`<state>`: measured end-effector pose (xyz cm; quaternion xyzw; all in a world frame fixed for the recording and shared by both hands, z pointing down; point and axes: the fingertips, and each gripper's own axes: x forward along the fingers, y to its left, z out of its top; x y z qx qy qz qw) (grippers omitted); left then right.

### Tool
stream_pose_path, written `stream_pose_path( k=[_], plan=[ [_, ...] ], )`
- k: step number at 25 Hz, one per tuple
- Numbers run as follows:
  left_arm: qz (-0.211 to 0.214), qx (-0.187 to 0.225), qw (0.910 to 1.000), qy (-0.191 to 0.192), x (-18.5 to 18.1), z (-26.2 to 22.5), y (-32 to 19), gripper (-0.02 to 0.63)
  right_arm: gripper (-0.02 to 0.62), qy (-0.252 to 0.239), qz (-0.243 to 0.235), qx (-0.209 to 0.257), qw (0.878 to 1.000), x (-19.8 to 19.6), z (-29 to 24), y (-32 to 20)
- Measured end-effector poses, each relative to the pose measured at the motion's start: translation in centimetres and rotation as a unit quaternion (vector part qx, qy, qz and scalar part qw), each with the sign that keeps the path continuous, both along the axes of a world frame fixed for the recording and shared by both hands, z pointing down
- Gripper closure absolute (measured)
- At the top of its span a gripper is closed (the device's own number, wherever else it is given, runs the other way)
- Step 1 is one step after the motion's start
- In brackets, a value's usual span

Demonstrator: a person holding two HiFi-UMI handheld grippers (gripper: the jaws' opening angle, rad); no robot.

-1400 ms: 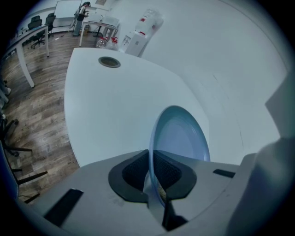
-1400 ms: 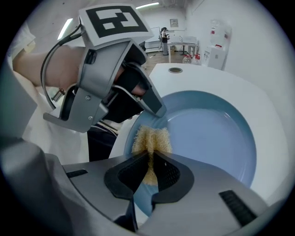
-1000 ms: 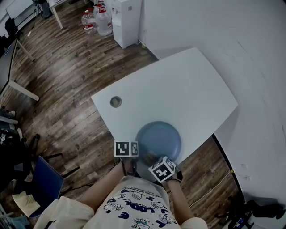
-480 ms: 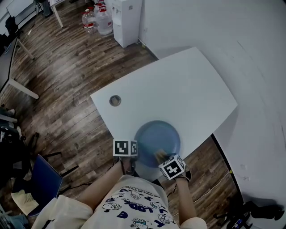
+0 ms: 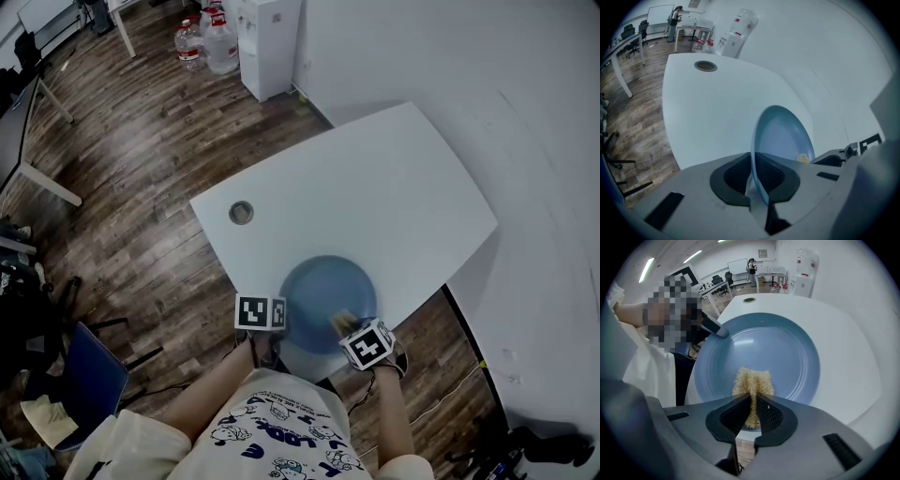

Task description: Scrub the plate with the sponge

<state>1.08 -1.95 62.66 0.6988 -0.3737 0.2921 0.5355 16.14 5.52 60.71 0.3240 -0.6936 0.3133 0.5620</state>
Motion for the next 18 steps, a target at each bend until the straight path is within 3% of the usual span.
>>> stream_pose_path(
  k=[18],
  plan=[
    [0.010, -0.001, 0.9999, -0.002, -0.1, -0.1, -0.2, 0.578, 0.546, 0.007, 0.062, 0.012, 0.998, 3.2, -0.3, -5.1]
  ],
)
